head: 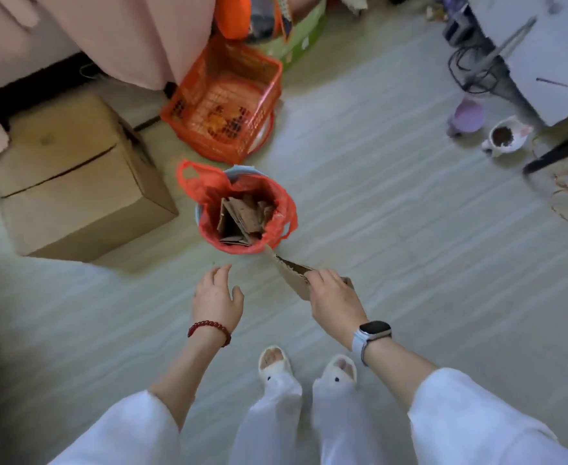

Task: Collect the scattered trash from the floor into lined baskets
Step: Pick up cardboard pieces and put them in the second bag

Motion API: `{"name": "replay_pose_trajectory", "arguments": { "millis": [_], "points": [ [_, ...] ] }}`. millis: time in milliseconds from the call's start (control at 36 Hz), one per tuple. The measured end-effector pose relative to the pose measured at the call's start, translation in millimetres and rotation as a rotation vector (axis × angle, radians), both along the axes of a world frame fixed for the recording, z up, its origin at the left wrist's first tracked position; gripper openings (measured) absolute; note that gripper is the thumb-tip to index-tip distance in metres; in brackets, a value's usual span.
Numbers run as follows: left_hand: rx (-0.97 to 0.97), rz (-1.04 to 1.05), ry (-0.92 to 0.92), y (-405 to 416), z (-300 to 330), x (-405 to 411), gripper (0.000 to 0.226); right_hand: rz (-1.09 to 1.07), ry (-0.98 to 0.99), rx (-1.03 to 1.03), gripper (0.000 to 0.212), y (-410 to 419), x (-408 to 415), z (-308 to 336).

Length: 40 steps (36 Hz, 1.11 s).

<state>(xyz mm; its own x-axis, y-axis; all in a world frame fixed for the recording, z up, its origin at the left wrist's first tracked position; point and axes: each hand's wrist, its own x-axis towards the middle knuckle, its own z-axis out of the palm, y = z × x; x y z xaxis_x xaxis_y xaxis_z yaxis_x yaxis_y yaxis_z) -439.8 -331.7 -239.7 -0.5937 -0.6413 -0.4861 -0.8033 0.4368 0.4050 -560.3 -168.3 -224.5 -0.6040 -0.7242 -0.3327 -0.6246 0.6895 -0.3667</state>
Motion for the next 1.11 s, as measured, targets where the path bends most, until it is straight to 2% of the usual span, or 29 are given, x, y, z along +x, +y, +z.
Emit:
{"name": "replay_pose_trajectory", "arguments": {
  "millis": [111,250,500,583,750,833,917,1000,1056,1111],
  "points": [
    [-0.009,0.038,-0.046,-45.2,-10.5,-12.9,0.049,-0.026,-0.08,-0.011,0.019,-68.7,-33.7,-13.2],
    [-0.021,0.057,-0.109,-92.7,-41.7,-42.5,0.052,-0.048,-0.208,-0.052,0.038,-146.7,-86.2,-47.4],
    [0.003,0.101,-0.204,-163.0,-162.4,-95.8,0.057,0.076,-0.122,0.111,0.059,-240.7,-139.4,-193.8],
    [-0.027,0.102,-0.206,-179.3,-188.2,-105.5,0.059,0.149,-0.117,0.109,0.054,-250.4,-129.7,-233.6],
    [-0.181,-0.111,-0.117,-213.0,-237.1,-118.0,0.067,0.189,-0.215,0.257,0.056,-268.9,-115.5,-278.7],
    [-0.3,-0.229,-0.111,-230.7,-254.3,-125.6,0.072,0.183,-0.175,0.293,0.052,-275.0,-121.4,-301.5],
    [-0.376,-0.3,-0.136,-243.4,-261.0,-134.5,0.064,0.25,-0.124,0.311,0.047,-277.4,-127.4,-314.7],
    [-0.374,-0.327,-0.151,-251.3,-268.1,-143.5,0.071,0.318,-0.011,0.233,0.042,-274.8,-130.3,-312.3],
    [-0.351,-0.321,-0.168,-253.2,-271.0,-147.9,0.079,0.259,0.069,0.074,0.033,-267.0,-130.6,-303.0],
    [-0.326,-0.309,-0.165,-254.8,-271.6,-152.1,0.079,0.181,0.062,-0.015,0.039,-255.4,-132.5,-290.1]
  ]
}}
